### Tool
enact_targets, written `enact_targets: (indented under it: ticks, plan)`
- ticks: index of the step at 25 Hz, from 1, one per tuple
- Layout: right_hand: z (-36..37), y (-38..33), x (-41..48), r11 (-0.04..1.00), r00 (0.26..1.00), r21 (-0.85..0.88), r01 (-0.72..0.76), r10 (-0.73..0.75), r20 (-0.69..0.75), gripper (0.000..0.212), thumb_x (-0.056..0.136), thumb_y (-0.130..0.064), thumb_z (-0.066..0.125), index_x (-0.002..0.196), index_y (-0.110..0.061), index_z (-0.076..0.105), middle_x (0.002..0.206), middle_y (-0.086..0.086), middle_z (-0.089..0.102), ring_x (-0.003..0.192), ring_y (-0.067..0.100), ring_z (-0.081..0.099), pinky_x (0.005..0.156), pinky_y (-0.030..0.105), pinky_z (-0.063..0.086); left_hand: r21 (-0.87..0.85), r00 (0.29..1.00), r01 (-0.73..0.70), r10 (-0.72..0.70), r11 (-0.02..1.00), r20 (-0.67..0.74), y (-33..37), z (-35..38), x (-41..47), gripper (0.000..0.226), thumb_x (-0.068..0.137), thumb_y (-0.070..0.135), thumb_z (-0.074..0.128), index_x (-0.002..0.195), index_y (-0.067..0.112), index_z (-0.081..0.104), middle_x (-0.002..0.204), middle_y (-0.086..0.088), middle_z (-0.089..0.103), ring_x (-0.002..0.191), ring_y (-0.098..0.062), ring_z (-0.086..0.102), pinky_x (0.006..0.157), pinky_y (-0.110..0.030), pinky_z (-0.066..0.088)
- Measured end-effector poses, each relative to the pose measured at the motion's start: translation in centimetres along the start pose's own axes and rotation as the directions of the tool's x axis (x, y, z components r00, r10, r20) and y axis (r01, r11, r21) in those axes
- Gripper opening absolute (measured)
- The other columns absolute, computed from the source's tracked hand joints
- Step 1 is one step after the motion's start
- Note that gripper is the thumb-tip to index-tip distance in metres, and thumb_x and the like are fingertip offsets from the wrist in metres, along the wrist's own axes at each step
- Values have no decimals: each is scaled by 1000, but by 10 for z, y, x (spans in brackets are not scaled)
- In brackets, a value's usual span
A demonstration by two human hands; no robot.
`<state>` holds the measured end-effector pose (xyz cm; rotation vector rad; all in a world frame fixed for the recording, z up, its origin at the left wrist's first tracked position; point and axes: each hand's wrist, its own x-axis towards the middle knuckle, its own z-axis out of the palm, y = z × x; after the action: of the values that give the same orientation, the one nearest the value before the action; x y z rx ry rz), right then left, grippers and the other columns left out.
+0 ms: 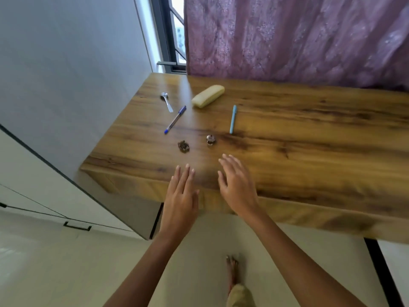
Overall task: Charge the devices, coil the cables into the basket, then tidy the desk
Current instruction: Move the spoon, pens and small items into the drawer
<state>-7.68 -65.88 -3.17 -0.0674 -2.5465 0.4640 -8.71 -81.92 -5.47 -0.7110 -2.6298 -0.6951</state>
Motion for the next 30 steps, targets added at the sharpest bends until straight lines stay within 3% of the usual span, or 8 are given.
enact_targets:
  ticks: [5,9,11,12,14,17,21,30]
  plan:
    - [-1,-13,-81,984,987,88,-158,160,-22,33,90,-17,45,116,-4,61,126,9,59,122,21,49,104,23,34,-60,993,-97,101,993,68,-3,8,-52,41,85,-2,50,125,0,52,131,-15,55,129,-31,45,107,-44,37]
    - [8,-25,-108,809,889,420,-411,459,-13,28,89,-11,54,116,-5,60,122,5,58,117,14,51,99,7,32,-345,900,400,-294,849,322,18,16,-54,39,93,12,52,131,5,48,134,-9,52,128,-24,45,105,-28,34]
    - [13,-32,-112,556,728,600,-576,682,67,21,90,-11,56,111,-12,61,113,2,60,108,15,56,90,15,42,-467,700,713,-491,523,518,27,21,-47,49,95,29,48,139,8,40,143,-7,44,132,-21,39,109,-33,32]
    - [16,-33,-112,301,566,698,-649,805,179,17,91,-13,56,108,-15,60,110,1,60,108,17,57,88,21,44,-520,577,809,-535,274,617,34,23,-45,53,96,35,45,141,10,36,146,-6,40,134,-21,37,111,-35,31]
    - [26,-27,-112,-276,246,783,-558,846,474,21,94,-21,52,112,-12,58,112,5,58,114,23,54,90,30,45,-570,412,799,-515,-192,752,39,35,-39,56,98,40,37,143,8,30,148,-8,36,136,-23,34,112,-37,29]
    - [41,-4,-114,-670,132,707,-227,698,704,70,92,-51,43,141,-3,31,134,14,44,129,27,40,105,41,37,-546,327,589,-443,-596,835,36,65,-32,70,97,51,29,146,2,19,151,-15,27,140,-29,24,116,-42,20]
    - [55,21,-114,-796,147,602,66,605,783,91,88,-68,31,147,-2,9,154,17,17,143,29,17,116,48,17,-489,289,390,-400,-780,870,23,95,-33,94,86,72,25,148,3,8,154,-15,20,143,-30,17,117,-44,14]
    - [75,45,-118,-820,106,550,162,568,816,90,90,-66,26,143,6,18,153,21,19,142,33,17,117,44,14,-444,322,175,-375,-879,869,10,114,-37,95,87,71,19,146,-3,7,156,-20,8,144,-32,8,117,-45,9]
